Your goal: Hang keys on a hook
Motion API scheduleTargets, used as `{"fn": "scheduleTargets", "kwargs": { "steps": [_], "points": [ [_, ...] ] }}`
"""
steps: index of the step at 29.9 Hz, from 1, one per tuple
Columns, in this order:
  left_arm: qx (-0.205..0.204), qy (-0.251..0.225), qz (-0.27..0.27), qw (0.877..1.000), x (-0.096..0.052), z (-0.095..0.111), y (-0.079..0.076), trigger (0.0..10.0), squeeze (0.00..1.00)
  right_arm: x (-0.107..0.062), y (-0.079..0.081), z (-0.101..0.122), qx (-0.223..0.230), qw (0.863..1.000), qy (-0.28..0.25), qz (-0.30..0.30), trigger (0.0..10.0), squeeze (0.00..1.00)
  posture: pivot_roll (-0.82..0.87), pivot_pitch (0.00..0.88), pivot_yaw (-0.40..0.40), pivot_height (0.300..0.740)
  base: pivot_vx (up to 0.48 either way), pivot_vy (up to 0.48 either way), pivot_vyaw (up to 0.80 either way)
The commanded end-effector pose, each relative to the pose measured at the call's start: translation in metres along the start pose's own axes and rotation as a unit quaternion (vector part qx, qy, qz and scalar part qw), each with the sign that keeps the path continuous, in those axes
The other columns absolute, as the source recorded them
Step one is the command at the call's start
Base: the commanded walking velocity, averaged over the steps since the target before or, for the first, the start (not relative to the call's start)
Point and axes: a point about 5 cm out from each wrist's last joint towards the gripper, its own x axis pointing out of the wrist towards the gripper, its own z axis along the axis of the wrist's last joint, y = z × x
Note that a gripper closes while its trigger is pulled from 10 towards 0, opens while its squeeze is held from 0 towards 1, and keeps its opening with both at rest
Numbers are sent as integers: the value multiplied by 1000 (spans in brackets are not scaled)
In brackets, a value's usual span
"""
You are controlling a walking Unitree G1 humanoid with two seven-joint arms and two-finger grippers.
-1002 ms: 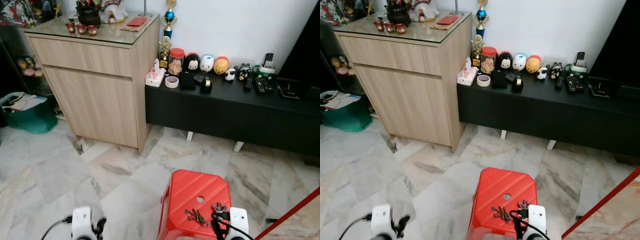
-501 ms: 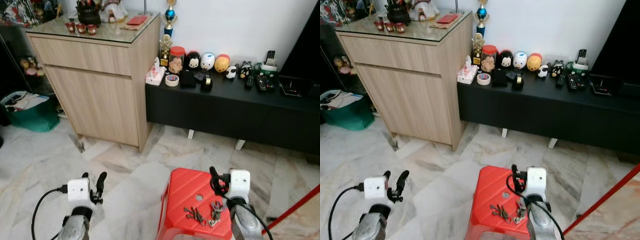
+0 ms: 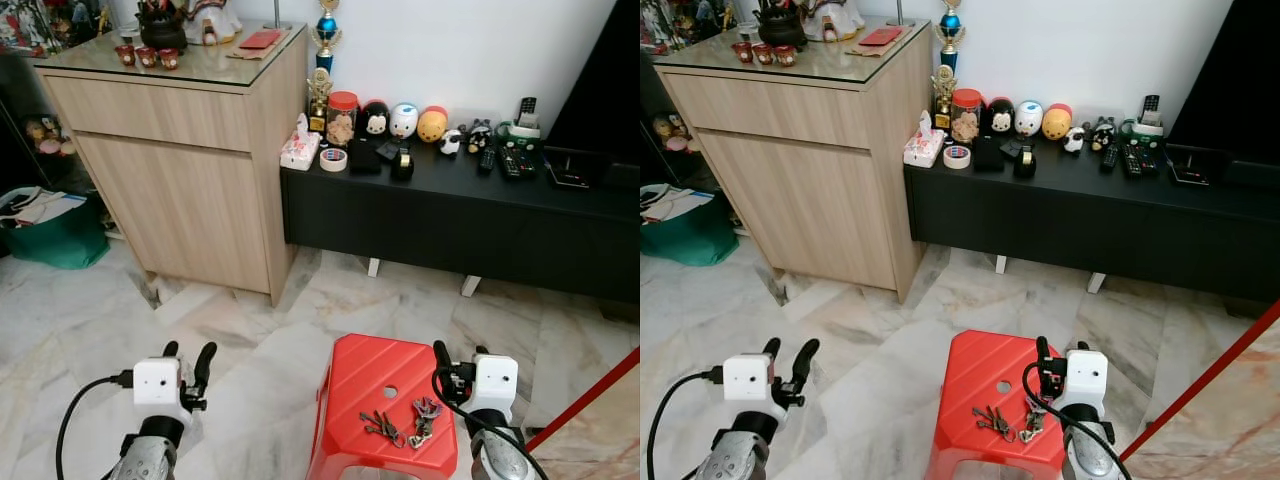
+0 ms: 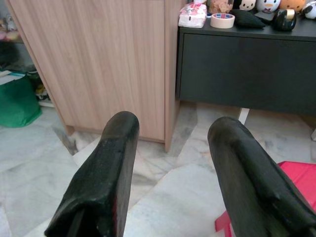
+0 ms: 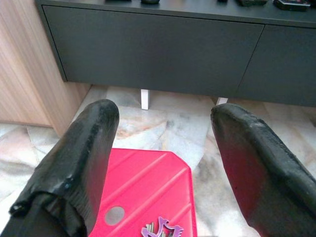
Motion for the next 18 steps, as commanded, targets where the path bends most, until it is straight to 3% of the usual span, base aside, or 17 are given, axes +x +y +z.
{"fn": "scheduleTargets", "kwargs": {
  "steps": [1, 18],
  "points": [
    [3, 11, -4, 1000, -1, -4, 0, 10000, 0, 2, 0, 1, 1, 1000, 2, -1, 10000, 0, 25, 0, -24, 740, 0, 0, 0],
    [1, 34, 6, 999, -4, -9, 7, 10000, 0, 4, 4, -1, 8, 1000, 24, 10, 10000, 0, 42, 0, -38, 740, 0, 0, 0]
  ]
}}
